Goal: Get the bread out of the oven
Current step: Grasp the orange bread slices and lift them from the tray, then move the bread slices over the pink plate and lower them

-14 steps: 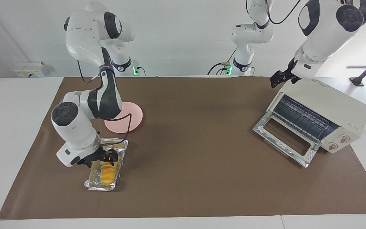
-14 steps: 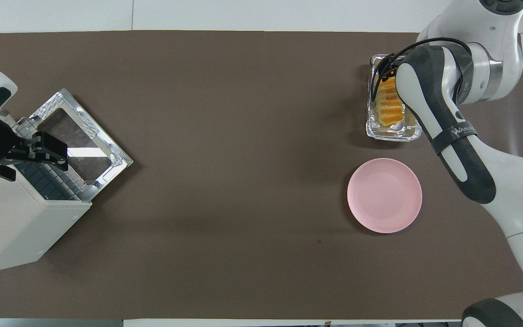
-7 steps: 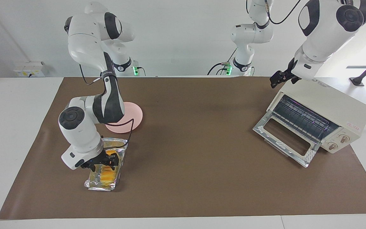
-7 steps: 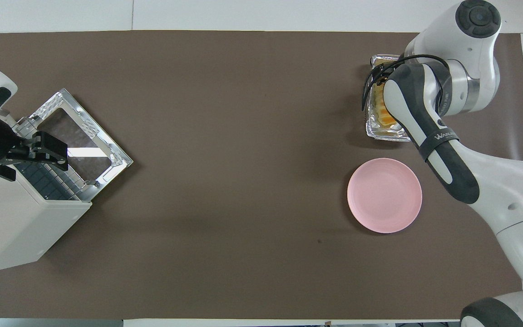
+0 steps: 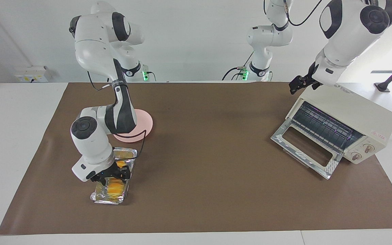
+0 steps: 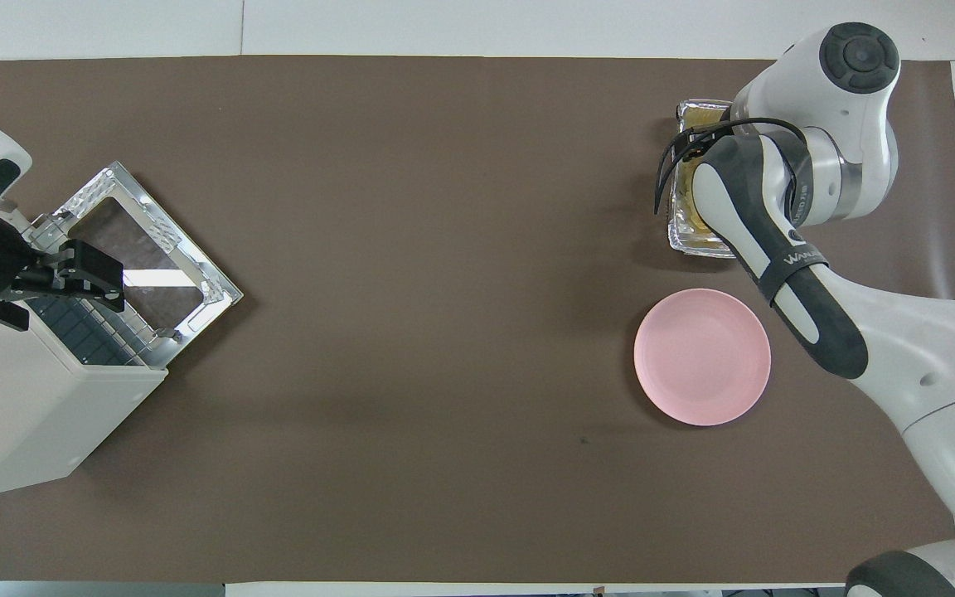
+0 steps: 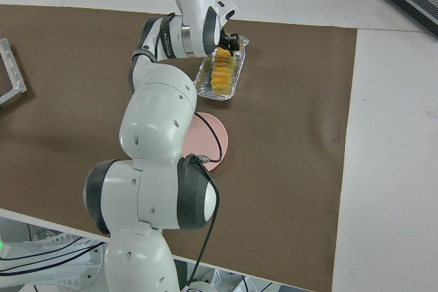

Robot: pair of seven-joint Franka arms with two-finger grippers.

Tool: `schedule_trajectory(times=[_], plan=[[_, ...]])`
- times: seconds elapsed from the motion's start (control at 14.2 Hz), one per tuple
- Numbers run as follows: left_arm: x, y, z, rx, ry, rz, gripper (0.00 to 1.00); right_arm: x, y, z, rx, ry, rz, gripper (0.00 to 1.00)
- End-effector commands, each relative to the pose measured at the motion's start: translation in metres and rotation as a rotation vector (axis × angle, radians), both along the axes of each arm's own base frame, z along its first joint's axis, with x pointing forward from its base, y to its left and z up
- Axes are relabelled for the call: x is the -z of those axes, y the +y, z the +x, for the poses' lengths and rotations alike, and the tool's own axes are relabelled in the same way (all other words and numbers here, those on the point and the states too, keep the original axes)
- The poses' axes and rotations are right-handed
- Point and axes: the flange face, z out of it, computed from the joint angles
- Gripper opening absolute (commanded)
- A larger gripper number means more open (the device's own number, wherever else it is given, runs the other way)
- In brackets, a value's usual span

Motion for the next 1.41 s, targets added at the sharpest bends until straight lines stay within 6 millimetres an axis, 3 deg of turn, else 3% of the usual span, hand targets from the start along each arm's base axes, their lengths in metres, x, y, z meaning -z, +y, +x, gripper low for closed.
schedule_trajectory(times=[0.0,0.07,0.14,0.21,0.28,0.64,0.85,1.13,1.2,1.34], plan=[[-0.001,0.002,-0.003,-0.005,-0.002,-0.012,1.0,0.003,0.0,-0.015,0.012,-0.013,-0.002,0.8],[-0.001,0.002,-0.003,-0.005,-0.004,-0.012,1.0,0.004,0.0,-0.016,0.012,-0.012,-0.002,0.71],[-0.001,0.002,-0.003,-0.003,-0.002,-0.012,1.0,0.003,-0.002,-0.016,0.016,-0.009,-0.004,0.51],[-0.001,0.002,-0.003,-0.005,-0.004,-0.012,1.0,0.002,-0.001,-0.016,0.013,-0.006,-0.004,0.22],[-0.001,0.002,-0.003,-0.003,-0.004,-0.012,1.0,0.002,-0.001,-0.016,0.013,-0.006,-0.004,0.0],[-0.001,0.002,-0.003,-0.005,-0.004,-0.012,1.0,-0.001,-0.002,-0.016,0.01,0.017,-0.009,0.0],[-0.001,0.002,-0.003,-0.002,-0.004,-0.012,1.0,-0.024,-0.002,-0.021,0.0,0.047,-0.02,0.0],[-0.001,0.002,-0.003,-0.005,-0.002,-0.012,1.0,-0.084,-0.003,-0.045,0.001,0.112,-0.035,0.0],[-0.001,0.002,-0.003,-0.003,-0.004,-0.012,1.0,-0.104,-0.001,-0.055,0.0,0.121,-0.037,0.0],[-0.001,0.003,-0.003,-0.003,-0.004,-0.011,1.0,-0.123,0.009,-0.084,-0.009,0.156,-0.048,0.0]])
